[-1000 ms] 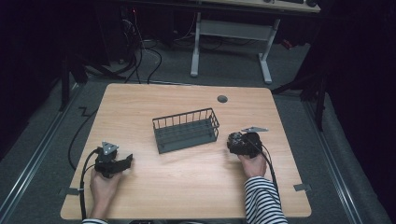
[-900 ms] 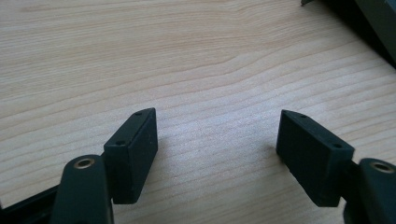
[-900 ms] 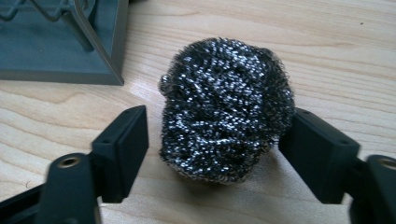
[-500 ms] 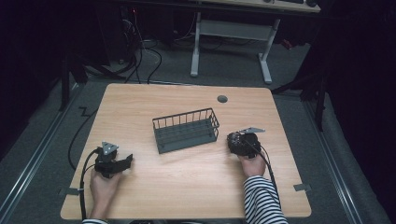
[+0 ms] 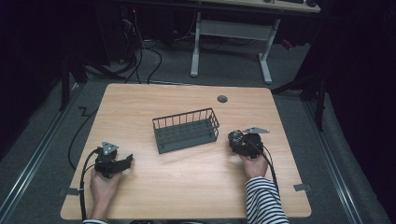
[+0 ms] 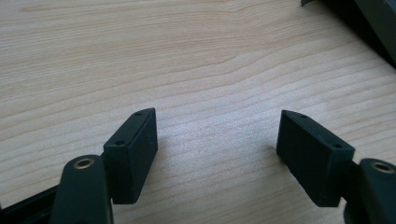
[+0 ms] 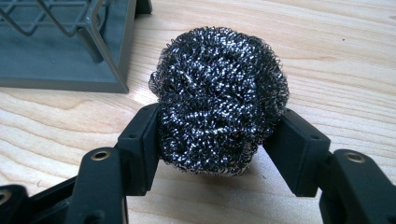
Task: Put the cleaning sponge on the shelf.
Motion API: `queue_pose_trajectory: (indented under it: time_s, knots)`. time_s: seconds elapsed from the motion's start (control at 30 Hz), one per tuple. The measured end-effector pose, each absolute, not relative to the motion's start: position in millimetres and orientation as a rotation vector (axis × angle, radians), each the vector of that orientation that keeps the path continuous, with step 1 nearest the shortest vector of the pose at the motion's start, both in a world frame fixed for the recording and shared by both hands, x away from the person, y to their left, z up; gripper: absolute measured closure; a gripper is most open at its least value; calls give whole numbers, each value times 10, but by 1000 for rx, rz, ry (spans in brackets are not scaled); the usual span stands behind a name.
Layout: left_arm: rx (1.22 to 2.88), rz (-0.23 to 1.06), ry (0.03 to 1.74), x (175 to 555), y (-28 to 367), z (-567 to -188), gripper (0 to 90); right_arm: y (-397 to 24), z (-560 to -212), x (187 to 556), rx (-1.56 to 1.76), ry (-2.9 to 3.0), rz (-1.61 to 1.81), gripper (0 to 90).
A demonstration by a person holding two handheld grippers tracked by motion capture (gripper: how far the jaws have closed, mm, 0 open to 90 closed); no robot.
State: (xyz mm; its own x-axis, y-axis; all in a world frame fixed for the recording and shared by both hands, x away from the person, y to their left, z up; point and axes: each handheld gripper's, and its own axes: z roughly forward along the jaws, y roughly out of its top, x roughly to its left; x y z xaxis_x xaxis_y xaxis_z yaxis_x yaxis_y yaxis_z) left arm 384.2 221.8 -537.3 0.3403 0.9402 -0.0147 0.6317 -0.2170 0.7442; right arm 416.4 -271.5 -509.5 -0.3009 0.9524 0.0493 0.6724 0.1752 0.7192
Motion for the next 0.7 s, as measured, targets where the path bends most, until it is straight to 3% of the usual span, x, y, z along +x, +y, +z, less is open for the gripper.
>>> queue_pose_trajectory:
  time_s: [0.33,0.7]
  knots:
    - [1944,596,1373,3842,2218,-5372,298,-2754,-5042,4062,1504,2030,974,397]
    - [1944,596,1373,3843,2218,-5373,298,-2764,-4760,3901,1455,2030,1091,402]
